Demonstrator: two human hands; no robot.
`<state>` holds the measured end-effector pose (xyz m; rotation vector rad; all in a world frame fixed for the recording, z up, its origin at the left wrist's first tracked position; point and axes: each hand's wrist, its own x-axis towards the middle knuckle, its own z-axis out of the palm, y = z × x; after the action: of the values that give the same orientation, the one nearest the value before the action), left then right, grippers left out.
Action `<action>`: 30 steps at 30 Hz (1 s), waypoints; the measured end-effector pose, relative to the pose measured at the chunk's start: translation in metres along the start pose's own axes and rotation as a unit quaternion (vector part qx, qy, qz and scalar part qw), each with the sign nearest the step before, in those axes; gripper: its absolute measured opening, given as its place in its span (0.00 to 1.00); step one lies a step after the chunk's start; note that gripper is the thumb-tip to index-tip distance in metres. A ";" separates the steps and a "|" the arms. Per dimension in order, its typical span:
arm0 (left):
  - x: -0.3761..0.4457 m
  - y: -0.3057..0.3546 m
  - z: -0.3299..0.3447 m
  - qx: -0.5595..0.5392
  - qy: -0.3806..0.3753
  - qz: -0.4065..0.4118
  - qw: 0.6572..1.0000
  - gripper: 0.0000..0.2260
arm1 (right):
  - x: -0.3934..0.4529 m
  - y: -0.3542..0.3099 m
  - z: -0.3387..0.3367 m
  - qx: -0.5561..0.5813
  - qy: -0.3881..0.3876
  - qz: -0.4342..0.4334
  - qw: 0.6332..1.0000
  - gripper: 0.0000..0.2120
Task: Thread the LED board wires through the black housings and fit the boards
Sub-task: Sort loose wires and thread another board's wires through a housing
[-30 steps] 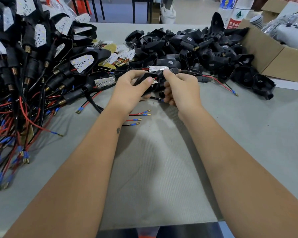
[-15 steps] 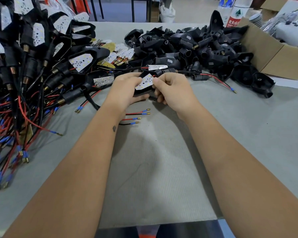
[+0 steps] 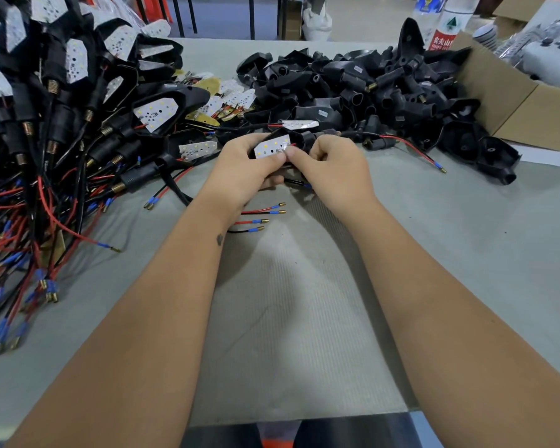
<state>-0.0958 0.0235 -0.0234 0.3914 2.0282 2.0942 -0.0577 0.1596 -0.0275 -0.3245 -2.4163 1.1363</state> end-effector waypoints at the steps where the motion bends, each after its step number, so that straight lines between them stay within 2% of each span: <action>1: 0.000 0.001 0.000 -0.011 0.013 -0.006 1.000 0.09 | 0.000 -0.001 0.000 0.023 0.007 0.014 1.000 0.21; 4: -0.001 0.007 -0.001 -0.066 0.036 -0.041 0.996 0.09 | 0.005 -0.001 -0.003 0.172 0.032 0.110 0.978 0.13; 7: -0.002 0.011 -0.002 -0.108 0.024 -0.055 0.992 0.08 | 0.009 0.000 -0.012 0.381 0.054 0.219 0.897 0.09; 9: -0.002 0.013 -0.004 -0.125 0.018 -0.058 0.990 0.08 | 0.011 0.002 -0.017 0.481 0.053 0.237 0.842 0.08; 12: -0.002 0.013 -0.006 -0.113 0.019 -0.069 0.991 0.08 | 0.013 0.006 -0.020 0.546 0.038 0.231 0.805 0.09; 15: -0.001 0.012 -0.006 -0.079 0.028 -0.077 0.994 0.07 | 0.015 0.007 -0.019 0.558 0.058 0.221 0.798 0.06; 19: -0.001 0.011 -0.007 -0.068 0.042 -0.078 0.994 0.08 | 0.014 0.009 -0.018 0.538 0.114 0.201 0.810 0.12; 23: -0.001 0.010 -0.007 -0.070 0.038 -0.083 0.993 0.08 | 0.013 0.008 -0.019 0.548 0.137 0.197 0.801 0.09; 28: 0.002 0.010 -0.009 -0.099 0.052 -0.093 0.989 0.06 | 0.012 0.009 -0.018 0.525 0.145 0.185 0.818 0.08; 30: 0.004 0.009 -0.010 -0.160 0.074 -0.110 0.978 0.05 | 0.012 0.008 -0.018 0.524 0.146 0.183 0.819 0.07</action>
<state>-0.1020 0.0148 -0.0140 -0.0419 1.6699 2.3073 -0.0593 0.1818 -0.0204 -0.5286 -1.1897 2.1782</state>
